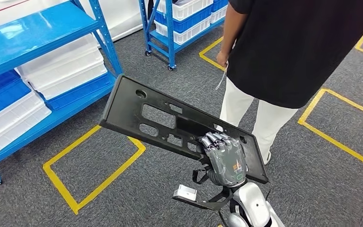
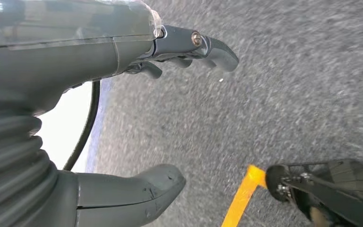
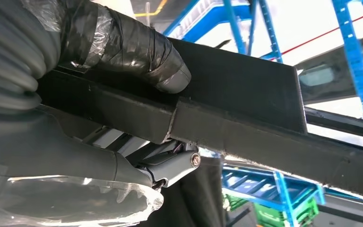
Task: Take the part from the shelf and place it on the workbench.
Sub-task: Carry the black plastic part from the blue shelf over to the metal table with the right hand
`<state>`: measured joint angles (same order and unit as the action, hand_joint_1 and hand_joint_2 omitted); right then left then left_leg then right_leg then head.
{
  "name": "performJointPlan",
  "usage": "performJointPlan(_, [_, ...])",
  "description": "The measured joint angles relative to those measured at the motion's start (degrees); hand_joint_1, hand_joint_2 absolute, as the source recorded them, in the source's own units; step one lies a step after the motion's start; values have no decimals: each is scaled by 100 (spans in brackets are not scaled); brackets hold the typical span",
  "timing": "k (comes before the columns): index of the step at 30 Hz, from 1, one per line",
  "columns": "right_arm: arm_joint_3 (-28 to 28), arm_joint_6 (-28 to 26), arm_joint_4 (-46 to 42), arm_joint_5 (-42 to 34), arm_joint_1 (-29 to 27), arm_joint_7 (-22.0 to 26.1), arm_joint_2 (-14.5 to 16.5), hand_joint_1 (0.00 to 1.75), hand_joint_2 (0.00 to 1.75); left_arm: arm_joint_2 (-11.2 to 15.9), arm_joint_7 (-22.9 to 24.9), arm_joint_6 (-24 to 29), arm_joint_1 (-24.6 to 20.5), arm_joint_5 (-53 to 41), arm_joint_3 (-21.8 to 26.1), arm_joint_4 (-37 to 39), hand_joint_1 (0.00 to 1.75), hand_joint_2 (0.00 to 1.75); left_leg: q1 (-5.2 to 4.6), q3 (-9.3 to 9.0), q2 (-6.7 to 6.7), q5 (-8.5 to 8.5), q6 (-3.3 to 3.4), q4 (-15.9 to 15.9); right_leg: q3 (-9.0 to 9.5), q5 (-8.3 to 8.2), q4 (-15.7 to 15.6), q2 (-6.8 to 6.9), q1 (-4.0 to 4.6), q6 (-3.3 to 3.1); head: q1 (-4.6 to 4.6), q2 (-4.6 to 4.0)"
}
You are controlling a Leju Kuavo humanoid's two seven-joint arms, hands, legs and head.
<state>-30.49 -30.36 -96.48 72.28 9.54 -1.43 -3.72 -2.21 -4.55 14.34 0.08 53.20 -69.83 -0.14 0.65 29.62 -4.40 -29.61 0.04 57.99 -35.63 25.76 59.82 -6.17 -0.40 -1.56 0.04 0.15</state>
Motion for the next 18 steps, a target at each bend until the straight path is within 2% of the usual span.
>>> performJointPlan(2, [13,-33,-23,-8,-74,22,10,175,175,-6,58,31,-6,-13,-20,-1,0,175,-3,-13,86,30,42,-58,-42,-54,-25,-120,-14,97,0,0])
performJointPlan(3, [22,-49,-38,-25,-115,37,12,175,175,-15,45,55,-6,-9,-28,-1,0,175,7,-25,158,64,77,-98,-63,-44,-9,-82,-6,132,1,0])
performJointPlan(4, [30,-61,-52,-49,-142,57,14,175,175,-24,22,78,-4,-2,-32,-1,0,175,18,-37,237,99,115,-140,-110,27,82,35,9,160,5,0])
performJointPlan(5, [37,-68,-64,-77,-152,75,16,175,175,-33,10,93,0,3,-33,-1,0,175,28,-41,320,130,146,-179,-204,165,282,197,22,179,9,0])
performJointPlan(6, [42,-76,-69,-98,-156,92,22,175,175,-37,31,99,4,-5,-35,-1,0,175,16,-42,405,143,166,-190,-345,356,592,384,20,191,12,0])
performJointPlan(7, [44,-87,-73,-110,-162,108,27,175,175,-39,86,101,9,-32,-44,-1,0,175,7,-33,486,146,178,-192,-514,551,969,493,6,209,14,0])
performJointPlan(8, [48,-104,-79,-116,-185,119,32,175,175,-43,159,103,13,-72,-61,-1,0,175,-1,-25,572,145,182,-190,-662,688,1308,544,-12,229,14,0])
performJointPlan(9, [57,-126,-93,-126,-232,130,34,175,175,-49,234,110,15,-124,-88,-1,0,175,-4,-22,655,142,182,-187,-736,730,1500,571,-31,247,14,0])
performJointPlan(10, [75,-150,-127,-143,-301,144,33,175,175,-57,294,122,15,-170,-120,-1,0,175,-3,-22,734,136,177,-184,-699,669,1478,595,-49,262,14,0])
performJointPlan(11, [99,-177,-181,-160,-386,162,31,175,175,-66,315,146,15,-203,-151,-1,0,175,-3,-27,804,127,167,-179,-543,522,1229,635,-62,268,15,0])
performJointPlan(12, [125,-210,-254,-174,-484,182,25,175,175,-75,295,180,15,-220,-172,-1,0,175,-3,-36,863,112,148,-169,-304,345,828,730,-69,265,15,0])
performJointPlan(13, [146,-245,-340,-173,-584,203,16,175,175,-82,239,220,16,-222,-184,-1,0,175,-17,-42,914,89,119,-152,-79,234,434,880,-48,250,15,0])
performJointPlan(14, [161,-277,-434,-152,-688,219,5,175,175,-85,164,259,19,-219,-189,-1,0,175,-31,-49,958,65,89,-134,81,167,141,986,-27,225,13,0])
performJointPlan(15, [174,-304,-533,-123,-799,227,-13,175,175,-86,88,282,19,-217,-193,-1,0,175,-46,-56,1002,44,58,-119,157,157,-14,1057,-1,196,12,0])
performJointPlan(16, [185,-321,-628,-89,-909,231,-33,175,175,-84,31,290,18,-216,-200,-1,0,175,-58,-63,1053,28,28,-113,157,181,-47,1053,23,166,10,0])
performJointPlan(17, [196,-328,-718,-54,-1014,227,-55,175,175,-83,-7,283,10,-217,-210,-1,0,175,-55,-76,1109,17,3,-112,144,171,-49,969,22,134,8,0])
performJointPlan(18, [207,-332,-803,-24,-1113,218,-78,175,175,-82,-23,263,2,-223,-219,-1,0,175,-42,-83,1093,-16,-31,-96,139,162,-58,903,18,99,9,0])
